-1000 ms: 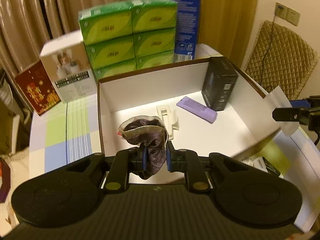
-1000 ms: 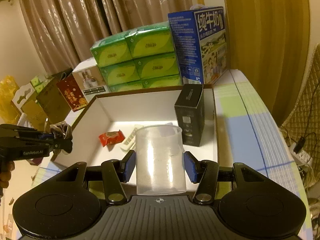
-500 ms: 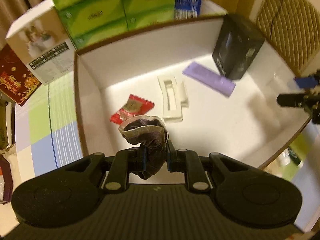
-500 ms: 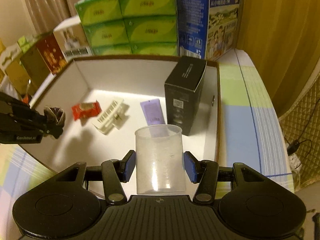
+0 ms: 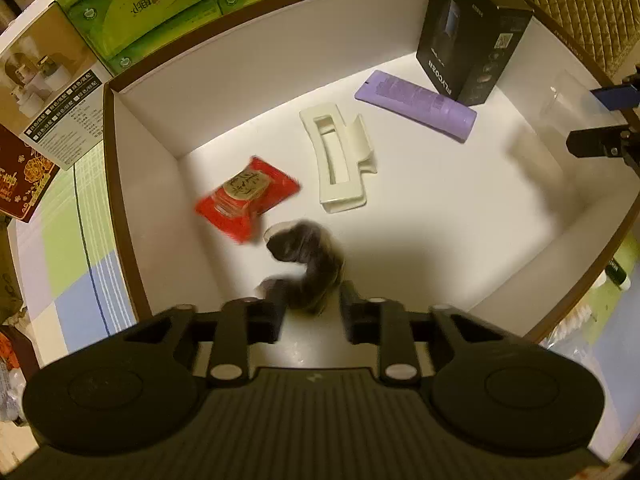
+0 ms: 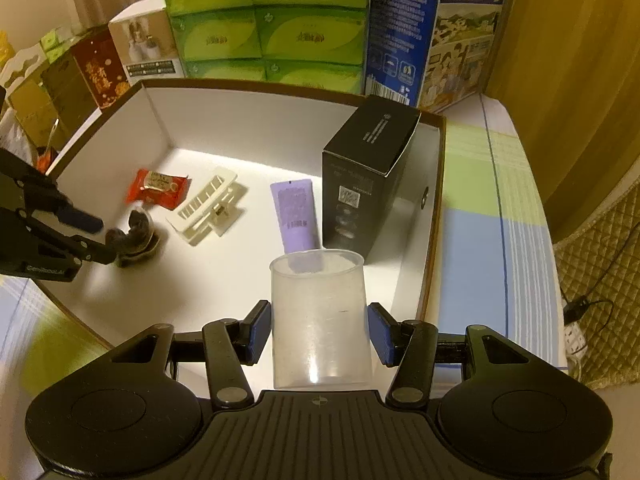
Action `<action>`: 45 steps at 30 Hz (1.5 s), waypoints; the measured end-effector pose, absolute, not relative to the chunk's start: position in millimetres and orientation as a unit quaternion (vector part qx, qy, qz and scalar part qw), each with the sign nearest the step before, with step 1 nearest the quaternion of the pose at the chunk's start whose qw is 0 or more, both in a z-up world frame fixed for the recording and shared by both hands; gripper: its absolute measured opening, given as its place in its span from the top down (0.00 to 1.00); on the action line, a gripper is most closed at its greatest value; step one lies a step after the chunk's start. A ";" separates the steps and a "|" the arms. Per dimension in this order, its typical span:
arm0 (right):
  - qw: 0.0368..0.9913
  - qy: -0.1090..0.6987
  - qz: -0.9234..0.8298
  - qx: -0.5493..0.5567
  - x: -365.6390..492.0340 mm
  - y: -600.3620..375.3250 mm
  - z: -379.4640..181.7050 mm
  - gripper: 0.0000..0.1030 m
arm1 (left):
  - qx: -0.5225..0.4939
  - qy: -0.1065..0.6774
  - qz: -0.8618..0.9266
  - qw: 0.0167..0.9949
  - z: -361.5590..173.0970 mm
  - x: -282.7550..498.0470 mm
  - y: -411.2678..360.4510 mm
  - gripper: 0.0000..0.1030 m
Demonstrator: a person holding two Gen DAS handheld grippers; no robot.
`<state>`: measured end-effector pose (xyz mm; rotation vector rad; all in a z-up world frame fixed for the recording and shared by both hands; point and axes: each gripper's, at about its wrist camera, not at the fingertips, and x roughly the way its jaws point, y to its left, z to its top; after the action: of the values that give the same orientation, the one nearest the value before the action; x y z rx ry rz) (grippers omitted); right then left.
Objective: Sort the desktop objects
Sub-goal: 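Carry the scrunchie and clear cup over the brown box with both tools, then open the left tool to drop the scrunchie while the right tool releases the cup, then pull both open tools back out of the brown box toward the remaining items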
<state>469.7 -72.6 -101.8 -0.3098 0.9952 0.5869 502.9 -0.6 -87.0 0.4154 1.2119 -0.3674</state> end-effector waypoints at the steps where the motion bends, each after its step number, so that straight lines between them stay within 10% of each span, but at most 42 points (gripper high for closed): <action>1: 0.825 0.470 0.277 -0.148 470.5 -72.8 -102.5 0.52 | 0.195 0.561 -0.171 0.786 -86.7 502.5 0.1 0.67; 19: 0.786 0.498 0.289 -0.226 481.1 -48.2 -114.0 0.52 | 0.193 0.556 -0.177 0.789 -85.7 499.8 2.1 0.60; 35: 0.779 0.506 0.315 -0.193 469.2 -54.7 -100.0 0.09 | 0.188 0.550 -0.166 0.797 -73.7 495.0 5.3 0.35; 45: 0.803 0.485 0.316 -0.141 457.2 -72.6 -79.6 0.02 | 0.167 0.528 -0.161 0.817 -51.4 470.6 5.2 0.22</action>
<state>457.2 -72.6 -79.6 -0.3028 1.0393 0.6779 470.6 5.2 -51.4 0.3562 1.1256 -0.3442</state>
